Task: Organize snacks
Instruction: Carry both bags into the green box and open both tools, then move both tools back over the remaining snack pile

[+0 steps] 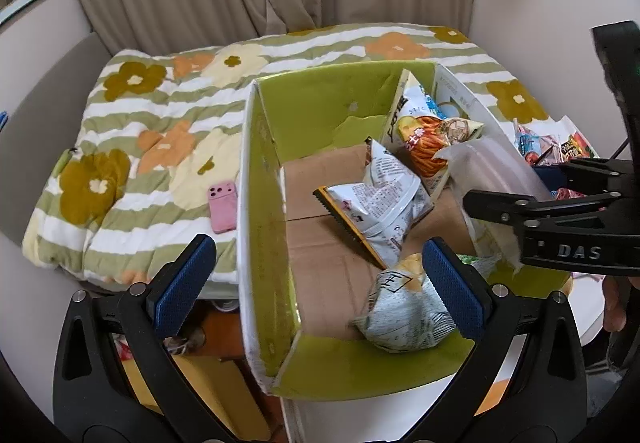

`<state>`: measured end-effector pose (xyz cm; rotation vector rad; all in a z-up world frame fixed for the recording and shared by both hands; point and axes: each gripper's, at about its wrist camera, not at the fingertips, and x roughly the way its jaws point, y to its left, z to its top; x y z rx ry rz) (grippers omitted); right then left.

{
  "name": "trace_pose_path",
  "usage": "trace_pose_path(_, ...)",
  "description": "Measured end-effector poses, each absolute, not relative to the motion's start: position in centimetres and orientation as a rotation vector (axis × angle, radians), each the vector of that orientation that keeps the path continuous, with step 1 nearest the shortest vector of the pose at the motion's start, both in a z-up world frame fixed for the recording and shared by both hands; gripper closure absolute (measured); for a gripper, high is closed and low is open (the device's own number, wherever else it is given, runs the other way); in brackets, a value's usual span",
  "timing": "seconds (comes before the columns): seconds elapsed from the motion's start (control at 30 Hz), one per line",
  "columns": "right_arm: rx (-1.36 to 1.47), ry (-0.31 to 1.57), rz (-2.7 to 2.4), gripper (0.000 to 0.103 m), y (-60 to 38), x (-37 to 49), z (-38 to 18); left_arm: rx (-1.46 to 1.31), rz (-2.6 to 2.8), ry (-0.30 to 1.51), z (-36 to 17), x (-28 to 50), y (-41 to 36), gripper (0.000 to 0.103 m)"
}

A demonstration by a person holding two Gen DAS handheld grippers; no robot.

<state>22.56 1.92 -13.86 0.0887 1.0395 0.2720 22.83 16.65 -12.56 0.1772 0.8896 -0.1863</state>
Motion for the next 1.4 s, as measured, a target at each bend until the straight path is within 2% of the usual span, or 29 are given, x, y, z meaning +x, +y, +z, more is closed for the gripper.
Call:
trace_pose_path(0.2,0.097,1.053,0.256,0.042,2.5,23.0,-14.6,0.157,-0.195,0.895,-12.6,22.5,17.4,0.001)
trace_pose_path(0.27,0.106,1.04,0.262,0.032,2.6,23.0,-14.5,0.148,-0.195,0.904,-12.9,22.4,17.5,0.001)
trace_pose_path(0.3,0.106,1.027,0.254,0.019,2.6,22.8,-14.4,0.139,-0.195,0.909,-13.0,22.4,17.7,0.001)
trace_pose_path(0.33,0.107,1.014,0.246,0.011,2.6,22.6,-14.2,0.128,-0.198,0.915,-13.2,22.3,17.8,0.001)
trace_pose_path(0.9,0.065,0.937,0.22,0.01,2.1,19.0,-11.1,0.102,-0.192,0.89,-11.8,20.1,18.1,0.001)
trace_pose_path(1.4,0.084,0.805,0.185,0.01,-7.4,13.1,-6.7,0.083,-0.184,0.787,-7.7,14.4,8.9,0.001)
